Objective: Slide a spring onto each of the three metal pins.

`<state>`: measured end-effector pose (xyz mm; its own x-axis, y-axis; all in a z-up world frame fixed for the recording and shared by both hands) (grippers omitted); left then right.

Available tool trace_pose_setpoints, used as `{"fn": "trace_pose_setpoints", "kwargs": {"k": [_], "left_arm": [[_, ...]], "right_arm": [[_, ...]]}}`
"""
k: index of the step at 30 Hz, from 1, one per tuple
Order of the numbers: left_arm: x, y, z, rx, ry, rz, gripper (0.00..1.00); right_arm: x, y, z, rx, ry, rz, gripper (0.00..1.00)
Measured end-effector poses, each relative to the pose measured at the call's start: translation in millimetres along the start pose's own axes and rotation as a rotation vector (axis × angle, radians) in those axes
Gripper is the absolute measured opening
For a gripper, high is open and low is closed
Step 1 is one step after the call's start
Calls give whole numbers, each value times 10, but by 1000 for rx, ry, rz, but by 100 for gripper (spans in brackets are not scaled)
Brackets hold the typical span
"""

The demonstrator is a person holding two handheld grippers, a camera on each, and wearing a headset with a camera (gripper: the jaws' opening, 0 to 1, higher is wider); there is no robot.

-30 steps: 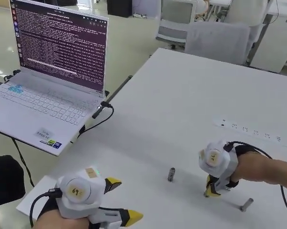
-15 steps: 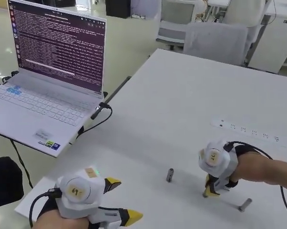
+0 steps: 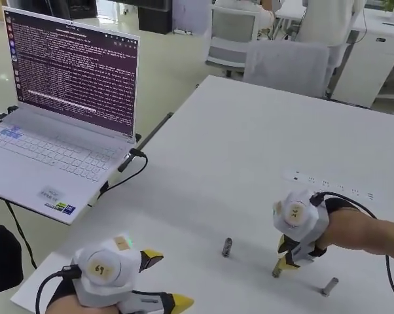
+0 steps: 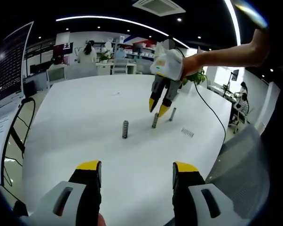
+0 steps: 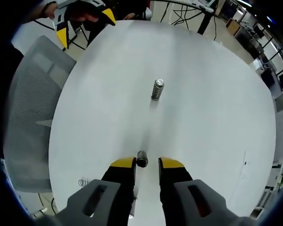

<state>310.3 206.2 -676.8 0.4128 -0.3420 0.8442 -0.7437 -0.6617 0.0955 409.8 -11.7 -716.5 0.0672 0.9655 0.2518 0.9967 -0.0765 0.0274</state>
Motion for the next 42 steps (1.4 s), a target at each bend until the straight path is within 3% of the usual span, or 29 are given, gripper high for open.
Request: {"fn": "trace_pose_setpoints", "kwargs": {"k": [18,29,33,42], "left_arm": [[36,31,8,-9,7,11,57],[59,20,-8,-6,10,10,57],[76,30,-3,-8,11,9,57],[113,26,3,-9,14,13,57]], "right_arm": [[-6,-83,-192,-24,98,79,23],[-62,-95,-345,-62,233,248,27],[-56,-106,-385,-69,310,324,28],[-125,-152,-386,-79,369,405,28]]}}
Point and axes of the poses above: the centre of the closed fingertips' face, and the gripper's own axes: z roughly forward along the fingers, y roughly to its right, x roughly out of its top, the point moved 3 cm from there along -z, roughly backward along the fingers, and after that the axes turned 2 degrees about z, right-handed, at the moved point
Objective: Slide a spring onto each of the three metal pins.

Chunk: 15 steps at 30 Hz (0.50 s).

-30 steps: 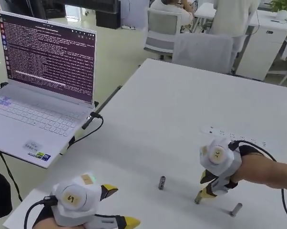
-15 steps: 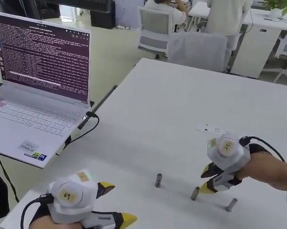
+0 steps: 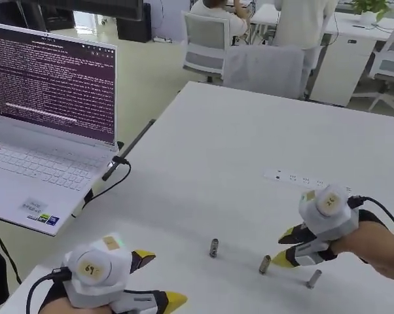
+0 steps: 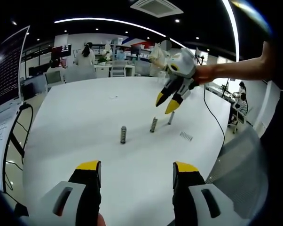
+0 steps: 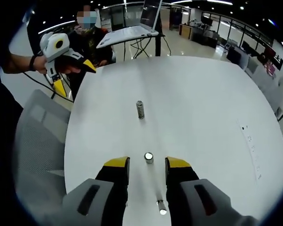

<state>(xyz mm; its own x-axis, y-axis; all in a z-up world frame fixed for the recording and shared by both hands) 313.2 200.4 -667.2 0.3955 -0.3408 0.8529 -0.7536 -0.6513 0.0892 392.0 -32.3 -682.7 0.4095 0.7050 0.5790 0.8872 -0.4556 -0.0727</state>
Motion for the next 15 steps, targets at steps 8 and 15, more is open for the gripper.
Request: {"fn": "trace_pose_setpoints", "kwargs": {"k": [8,15], "left_arm": [[16,-8,-11,5,4,-3,57],[12,-9,-20,10,7,-11,57]], "right_arm": [[32,17,-111,-50,124,116,29],[-18,61,-214,-116,207,192,34]]}}
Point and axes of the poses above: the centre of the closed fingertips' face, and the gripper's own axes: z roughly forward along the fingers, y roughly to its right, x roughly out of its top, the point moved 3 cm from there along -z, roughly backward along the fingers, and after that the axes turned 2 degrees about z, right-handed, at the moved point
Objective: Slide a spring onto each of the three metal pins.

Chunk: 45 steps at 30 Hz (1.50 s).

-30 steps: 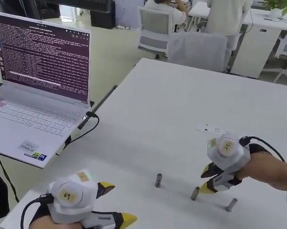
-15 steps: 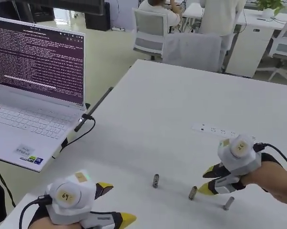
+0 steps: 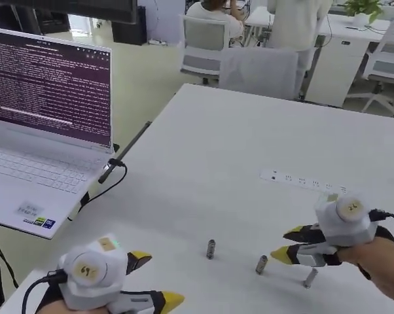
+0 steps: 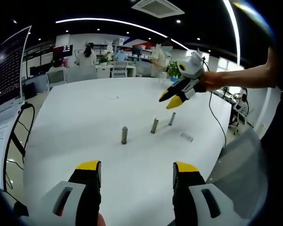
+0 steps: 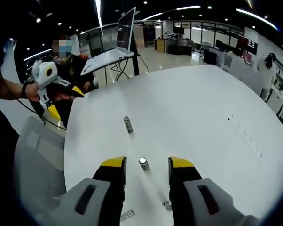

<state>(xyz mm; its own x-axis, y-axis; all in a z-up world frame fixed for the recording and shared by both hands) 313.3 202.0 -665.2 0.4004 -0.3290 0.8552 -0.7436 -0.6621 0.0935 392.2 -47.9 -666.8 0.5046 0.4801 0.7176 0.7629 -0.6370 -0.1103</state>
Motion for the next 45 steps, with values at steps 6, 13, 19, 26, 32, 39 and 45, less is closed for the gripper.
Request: {"fn": "trace_pose_setpoints", "kwargs": {"k": [6,13,19,26,32,39,45], "left_arm": [[-1,2,-2,0,-1,3,57],[23,-17,1,3,4,4,58],[32,-14,3,1,3,6,58],[48,-3,29,-4,4,6,59],[53,19,49,-12,-2,10,59],[81,11,75,-18,-3,15,59],[115,2,89,-18,2,16,58]], "right_arm": [[-87,15,-123,-35,45,65,38],[-232,-11,-299,-57,91,129,41],[-379,-40,-477,-88,119,179,46],[-593,-99,-681,-125,165,262,48],[-802,-187,-819,-158,169,305,51],[-920,-251,-959,-184,190,348,54],[-993,-309,-1042,-203,204,372,56]]}}
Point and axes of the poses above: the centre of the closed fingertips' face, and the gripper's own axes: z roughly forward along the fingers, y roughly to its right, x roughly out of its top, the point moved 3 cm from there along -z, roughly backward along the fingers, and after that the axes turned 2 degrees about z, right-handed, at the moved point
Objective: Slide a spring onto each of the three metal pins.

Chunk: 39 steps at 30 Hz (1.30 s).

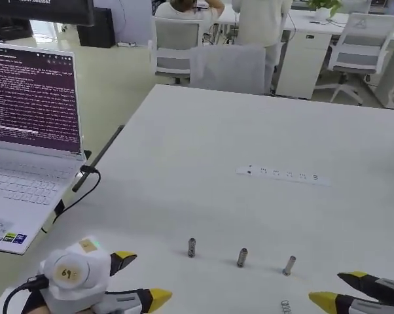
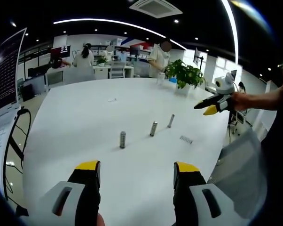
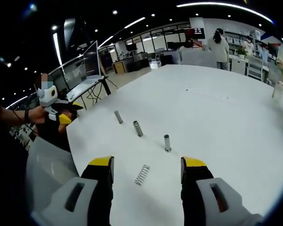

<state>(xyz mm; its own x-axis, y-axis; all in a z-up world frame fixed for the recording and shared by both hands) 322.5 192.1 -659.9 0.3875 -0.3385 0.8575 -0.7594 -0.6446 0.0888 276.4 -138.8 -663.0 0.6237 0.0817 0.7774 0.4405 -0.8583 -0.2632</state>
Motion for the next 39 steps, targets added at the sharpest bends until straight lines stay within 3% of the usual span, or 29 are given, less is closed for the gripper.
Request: {"fn": "trace_pose_setpoints", "kwargs": {"k": [10,22,39], "left_arm": [[6,23,15,-9,-3,2,58],[70,141,137,-41,-5,13,58],[134,416,380,-124,-17,52,58]], "right_arm": [[-118,-28,-129,-15,20,27,60],[-222,-74,-243,-24,27,50,65],[-333,-121,-340,-35,18,70,68]]}}
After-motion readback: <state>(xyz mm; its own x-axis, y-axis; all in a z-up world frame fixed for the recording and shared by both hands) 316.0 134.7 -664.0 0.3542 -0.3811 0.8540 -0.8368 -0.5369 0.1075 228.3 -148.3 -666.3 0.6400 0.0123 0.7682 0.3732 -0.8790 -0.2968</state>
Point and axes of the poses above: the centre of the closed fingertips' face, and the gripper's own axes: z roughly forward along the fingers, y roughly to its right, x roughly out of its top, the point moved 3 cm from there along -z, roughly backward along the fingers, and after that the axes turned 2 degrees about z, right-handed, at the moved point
